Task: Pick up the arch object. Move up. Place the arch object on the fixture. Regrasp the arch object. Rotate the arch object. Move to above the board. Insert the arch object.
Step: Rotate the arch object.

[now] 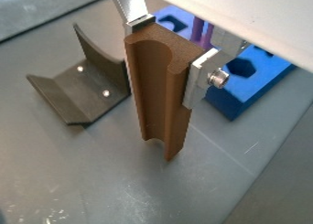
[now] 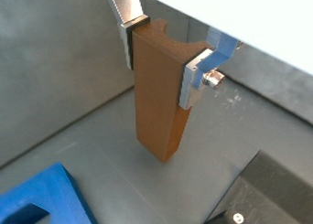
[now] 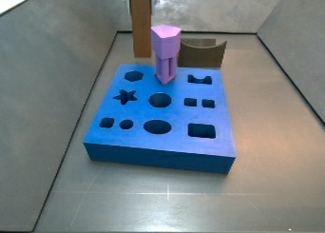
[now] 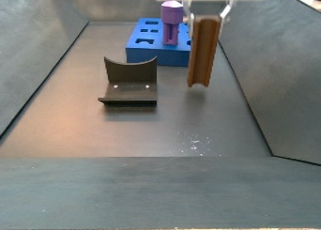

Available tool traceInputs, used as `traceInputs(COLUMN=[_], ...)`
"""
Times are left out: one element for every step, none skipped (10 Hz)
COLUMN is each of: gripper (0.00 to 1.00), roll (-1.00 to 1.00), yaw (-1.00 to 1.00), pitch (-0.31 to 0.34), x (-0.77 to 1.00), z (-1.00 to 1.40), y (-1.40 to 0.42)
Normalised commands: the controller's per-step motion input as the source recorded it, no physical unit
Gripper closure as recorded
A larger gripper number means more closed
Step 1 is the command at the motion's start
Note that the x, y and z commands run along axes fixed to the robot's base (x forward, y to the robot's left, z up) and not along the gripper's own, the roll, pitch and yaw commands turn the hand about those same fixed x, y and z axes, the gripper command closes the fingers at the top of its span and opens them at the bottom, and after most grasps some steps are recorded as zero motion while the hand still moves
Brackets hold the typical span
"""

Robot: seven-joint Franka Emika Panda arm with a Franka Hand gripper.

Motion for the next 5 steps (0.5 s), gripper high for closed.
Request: traceInputs(gripper=[1.0,1.0,1.0,1.0,1.0], roll=[-0.15,-0.15,-0.15,-0.15,-0.15], yaw=[-0.04,-0.04,-0.04,-0.04,-0.04], pitch=[-0.034,-0.04,-0.04,-0.023,-0.024], x=[0.02,0.02,0.02,-0.01,0.0], z=[-0.44,-0.21,-0.21,-0.21,-0.21], y=[0.03,0.03,0.03,0.02,0.02])
